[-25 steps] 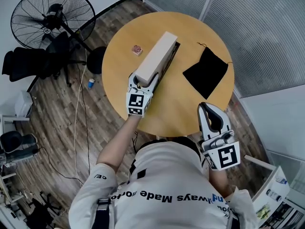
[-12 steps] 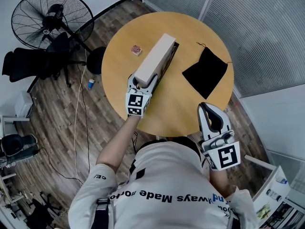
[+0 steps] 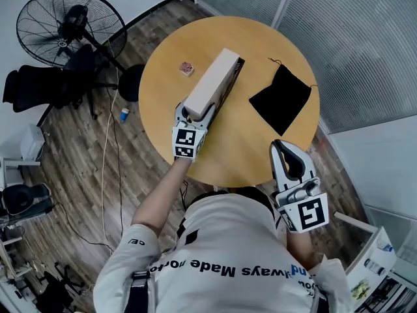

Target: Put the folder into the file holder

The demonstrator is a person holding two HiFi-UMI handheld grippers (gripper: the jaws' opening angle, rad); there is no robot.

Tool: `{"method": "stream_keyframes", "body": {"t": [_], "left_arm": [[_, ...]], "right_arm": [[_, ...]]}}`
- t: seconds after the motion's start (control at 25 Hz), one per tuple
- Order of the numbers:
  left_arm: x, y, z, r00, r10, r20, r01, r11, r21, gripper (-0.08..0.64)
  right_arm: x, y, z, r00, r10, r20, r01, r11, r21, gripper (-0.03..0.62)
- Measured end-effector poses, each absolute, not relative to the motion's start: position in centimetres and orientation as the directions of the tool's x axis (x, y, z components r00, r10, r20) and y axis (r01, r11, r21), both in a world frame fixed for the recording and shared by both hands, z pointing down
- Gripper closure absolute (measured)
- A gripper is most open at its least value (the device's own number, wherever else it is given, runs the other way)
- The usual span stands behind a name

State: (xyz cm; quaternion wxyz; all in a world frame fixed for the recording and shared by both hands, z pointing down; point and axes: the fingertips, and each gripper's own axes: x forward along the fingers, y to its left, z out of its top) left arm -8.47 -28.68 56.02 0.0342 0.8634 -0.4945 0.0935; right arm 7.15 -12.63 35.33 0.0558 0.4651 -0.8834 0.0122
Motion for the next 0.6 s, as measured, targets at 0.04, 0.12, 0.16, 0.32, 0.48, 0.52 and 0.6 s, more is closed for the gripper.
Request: {"method": "stream_keyframes", "body": {"t": [0.04, 0.12, 0.16, 0.32, 0.48, 0.52, 0.6], "left_arm": [[-8.52, -28.66, 56.16, 0.494, -0.847, 0.199, -0.860, -0.509, -0.033, 0.276], [-8.58, -28.60, 56.41, 0.494, -0.845, 0.206, -0.859, -0.511, -0.033, 0.276], [-8.58, -28.57, 56.52, 0.495, -0.843, 0.210, -0.858, -0.512, -0.034, 0.276], [-8.62, -28.60, 56.83, 0.496, -0.841, 0.215, -0.857, -0.514, -0.034, 0.276], [-8.63, -28.58, 56.99, 0.499, -0.840, 0.216, -0.855, -0.517, -0.034, 0.276], [-8.68, -28.56, 57.01, 0.499, -0.839, 0.217, -0.855, -0.517, -0.035, 0.276], [-8.78, -28.60, 57.10, 0.499, -0.839, 0.219, -0.855, -0.518, -0.035, 0.276]], "right_arm": [[7.12, -12.64, 35.35, -0.561, -0.820, 0.110, -0.823, 0.567, 0.030, 0.551], [7.10, -12.59, 35.36, -0.561, -0.821, 0.110, -0.823, 0.567, 0.030, 0.551], [7.11, -12.57, 35.35, -0.561, -0.821, 0.110, -0.823, 0.567, 0.030, 0.551], [7.17, -12.65, 35.38, -0.560, -0.822, 0.110, -0.824, 0.565, 0.029, 0.551], [7.17, -12.66, 35.57, -0.559, -0.822, 0.113, -0.825, 0.565, 0.029, 0.551], [7.13, -12.67, 35.57, -0.559, -0.821, 0.113, -0.824, 0.565, 0.028, 0.551], [7.04, -12.78, 35.52, -0.561, -0.820, 0.111, -0.823, 0.567, 0.028, 0.551]]}}
